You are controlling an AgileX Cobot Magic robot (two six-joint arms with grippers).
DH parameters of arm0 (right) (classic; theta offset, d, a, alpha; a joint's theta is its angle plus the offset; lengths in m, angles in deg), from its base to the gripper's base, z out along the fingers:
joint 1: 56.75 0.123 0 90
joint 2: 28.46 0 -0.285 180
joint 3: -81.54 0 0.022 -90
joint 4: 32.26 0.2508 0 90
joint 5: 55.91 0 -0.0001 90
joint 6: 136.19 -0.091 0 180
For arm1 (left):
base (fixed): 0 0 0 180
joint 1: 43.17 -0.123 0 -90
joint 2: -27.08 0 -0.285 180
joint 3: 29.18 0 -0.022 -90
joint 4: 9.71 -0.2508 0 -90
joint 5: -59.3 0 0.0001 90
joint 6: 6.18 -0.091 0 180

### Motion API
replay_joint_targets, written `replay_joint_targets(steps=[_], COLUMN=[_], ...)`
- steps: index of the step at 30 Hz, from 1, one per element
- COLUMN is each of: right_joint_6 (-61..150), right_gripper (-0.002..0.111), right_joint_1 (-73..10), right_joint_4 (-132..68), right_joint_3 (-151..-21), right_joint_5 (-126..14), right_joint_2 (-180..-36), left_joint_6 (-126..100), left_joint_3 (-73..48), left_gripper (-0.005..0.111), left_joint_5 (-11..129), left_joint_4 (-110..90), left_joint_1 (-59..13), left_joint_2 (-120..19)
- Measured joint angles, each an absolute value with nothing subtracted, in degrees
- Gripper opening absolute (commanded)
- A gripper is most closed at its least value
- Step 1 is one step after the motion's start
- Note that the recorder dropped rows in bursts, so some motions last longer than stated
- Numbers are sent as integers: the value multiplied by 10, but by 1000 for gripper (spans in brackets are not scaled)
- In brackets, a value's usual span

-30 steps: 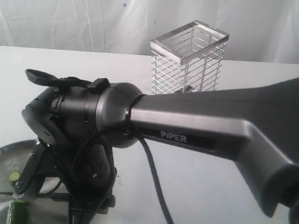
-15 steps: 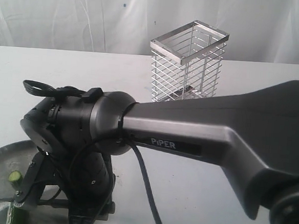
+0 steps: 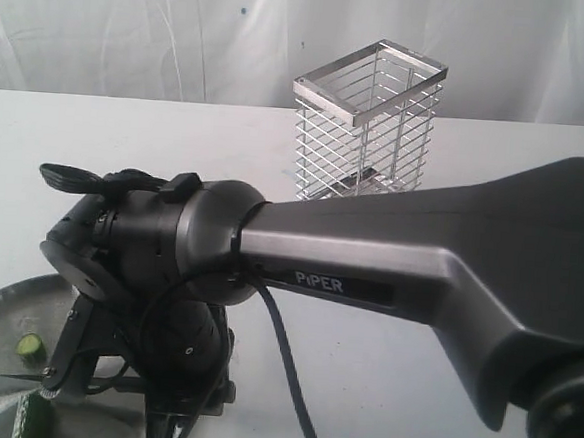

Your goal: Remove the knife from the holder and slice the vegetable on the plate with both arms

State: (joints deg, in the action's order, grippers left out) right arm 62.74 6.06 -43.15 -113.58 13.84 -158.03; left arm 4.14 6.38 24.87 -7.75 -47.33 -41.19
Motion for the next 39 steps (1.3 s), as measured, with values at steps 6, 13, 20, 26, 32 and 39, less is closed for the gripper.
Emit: replay_joint_targets(steps=[6,13,20,26,32,39], right_joint_6=[610,593,578,559,571,584], right_gripper=[0,0,0,0,0,0], right_joint_1=[61,56,56,56,56,55], right_joint_4=[-487,-534,-499,-424,-400,-397], right_joint_3=[-1100,-1099,-1099,-1098,-1098,-1098], right_joint_5=[137,137,137,110,33,-8], right_joint_2=[-1580,-1558,-1527,-1523,-1523,-1538], left_joint_6=[41,40,30,28,28,28], left_joint_3=[64,64,43,18,18,18], left_gripper=[0,0,15,32,34,34], left_joint_5=[249,251,252,247,247,247], left_joint_4=[-78,-63,-55,-52,-52,-46], left_joint_1=[-473,-473,-473,-473,-473,-473], left_joint_2=[-412,-412,-412,-412,-412,-412])
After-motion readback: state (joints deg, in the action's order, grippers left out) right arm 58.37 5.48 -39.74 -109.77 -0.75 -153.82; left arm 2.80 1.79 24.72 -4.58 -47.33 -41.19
